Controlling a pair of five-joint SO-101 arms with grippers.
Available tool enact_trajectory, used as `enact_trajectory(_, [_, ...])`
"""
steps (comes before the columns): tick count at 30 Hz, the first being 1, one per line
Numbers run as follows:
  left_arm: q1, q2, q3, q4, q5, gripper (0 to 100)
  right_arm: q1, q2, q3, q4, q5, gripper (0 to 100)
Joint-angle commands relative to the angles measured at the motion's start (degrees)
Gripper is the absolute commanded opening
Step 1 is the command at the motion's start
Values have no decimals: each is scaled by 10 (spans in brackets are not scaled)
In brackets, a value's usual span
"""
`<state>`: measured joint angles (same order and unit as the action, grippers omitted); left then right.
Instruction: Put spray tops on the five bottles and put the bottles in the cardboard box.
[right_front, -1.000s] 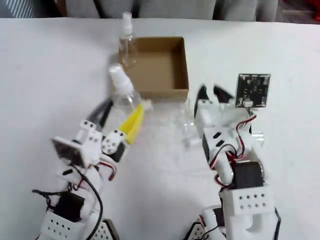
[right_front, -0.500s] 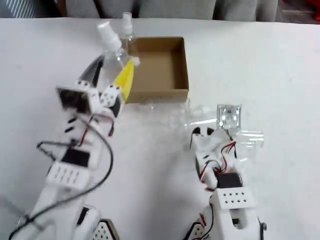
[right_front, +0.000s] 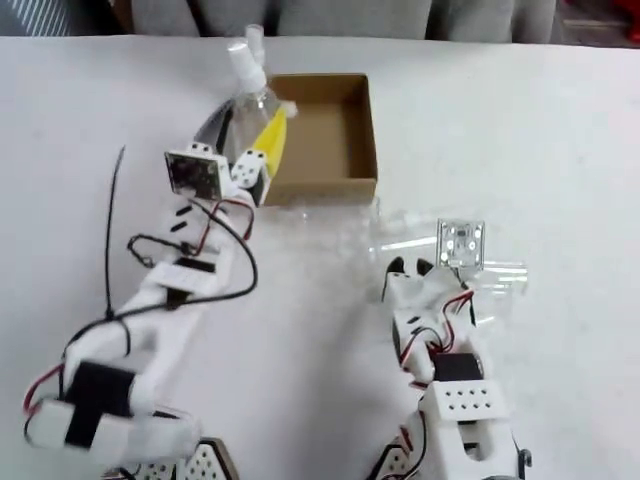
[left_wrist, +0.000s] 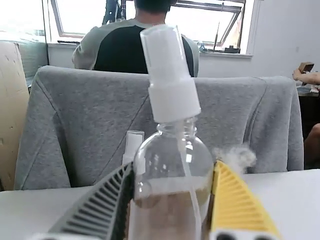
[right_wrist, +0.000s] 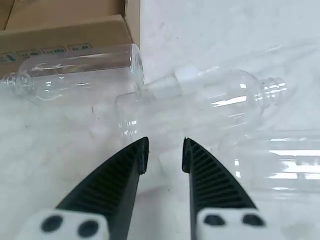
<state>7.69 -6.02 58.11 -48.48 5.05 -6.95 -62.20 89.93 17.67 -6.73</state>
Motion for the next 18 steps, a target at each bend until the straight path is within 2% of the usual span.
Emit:
enact_trajectory(1, [-3,80,-82,-90,7,22,5,-6,-3,-10,2,90])
enact_trajectory(18, [-29,356,-295,-105,9,21,4,-6,-2,-10,2,91])
